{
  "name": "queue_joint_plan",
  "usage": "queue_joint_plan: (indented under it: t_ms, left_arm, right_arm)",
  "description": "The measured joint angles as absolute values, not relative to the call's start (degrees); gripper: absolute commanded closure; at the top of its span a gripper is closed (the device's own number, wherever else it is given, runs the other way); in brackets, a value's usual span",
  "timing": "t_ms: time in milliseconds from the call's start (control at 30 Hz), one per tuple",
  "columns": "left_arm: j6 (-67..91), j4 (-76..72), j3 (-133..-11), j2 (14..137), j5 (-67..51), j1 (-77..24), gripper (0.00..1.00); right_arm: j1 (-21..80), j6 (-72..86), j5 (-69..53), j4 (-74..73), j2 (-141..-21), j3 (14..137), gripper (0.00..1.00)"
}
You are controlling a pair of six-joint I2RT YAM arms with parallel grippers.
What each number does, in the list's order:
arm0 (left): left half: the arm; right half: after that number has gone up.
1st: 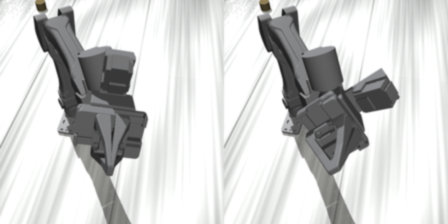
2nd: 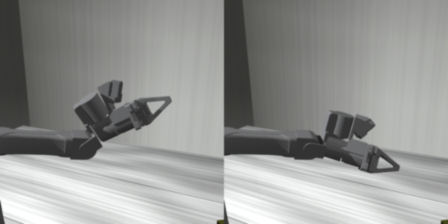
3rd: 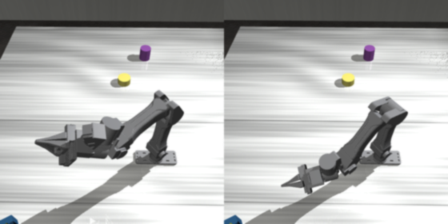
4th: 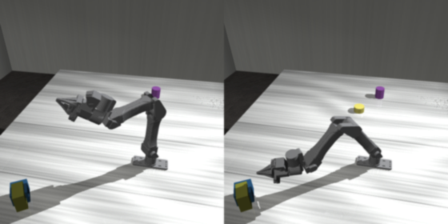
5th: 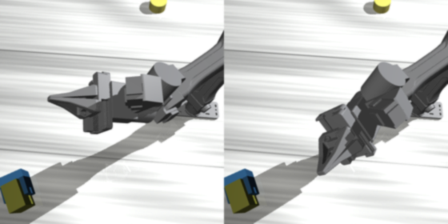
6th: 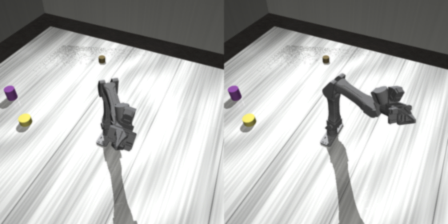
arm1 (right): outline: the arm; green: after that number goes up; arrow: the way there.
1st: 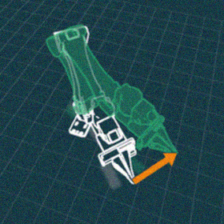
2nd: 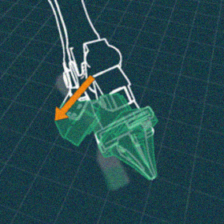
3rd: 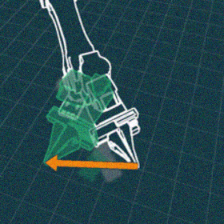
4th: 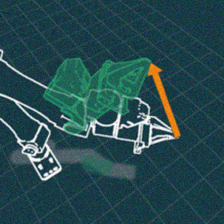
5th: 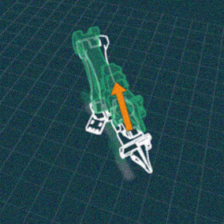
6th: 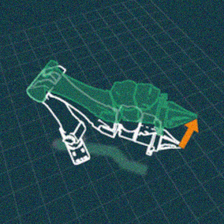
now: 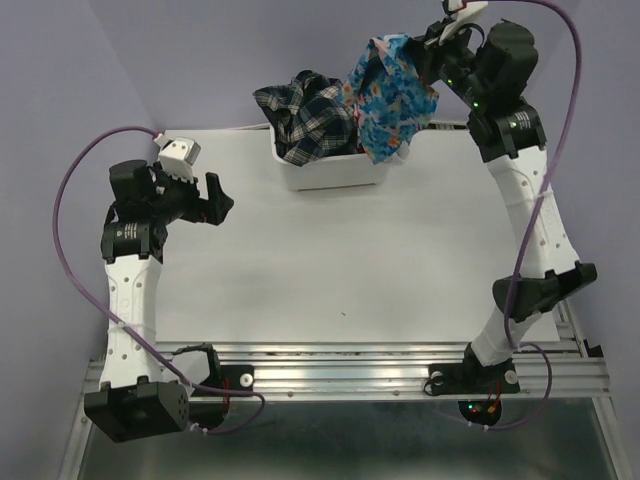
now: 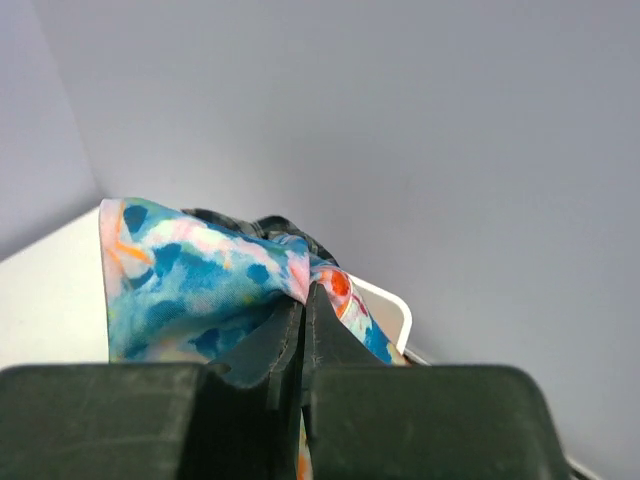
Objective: Fold and stack the skirts
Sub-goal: Move the skirt to the center of the board
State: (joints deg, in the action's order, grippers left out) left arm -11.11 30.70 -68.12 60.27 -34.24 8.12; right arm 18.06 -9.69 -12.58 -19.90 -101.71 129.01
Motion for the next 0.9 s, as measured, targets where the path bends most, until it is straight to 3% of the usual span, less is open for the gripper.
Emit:
queue_joint_plan:
  t_ms: [167,500,700,900]
  left_arm:
    - [-11.0,27.5,-68.3,58.4,-36.1,8.1,0.01]
    - [-16.2,24.4,-66.7,48.7,-41.9,8.1,0.02]
    - [-23.8,25.4,-61.7,43.9,-45.4,8.1,0.02]
    - [-37.3,33.6,-60.7,41.0,-46.5,8.1,0.03]
  right_arm:
    - [18.1,-8.7,-17.6,-21.6,-92.6,125.1,0.99]
    - [18.1,-7.0,-28.6,-22.3,-74.0,96.3,0.99]
    - [20.4,-3.4,-33.5,-21.1,-77.1,78.1,0.99]
    - [29.3,-0.9,-33.5,-17.6,-87.6,68.5,0.99]
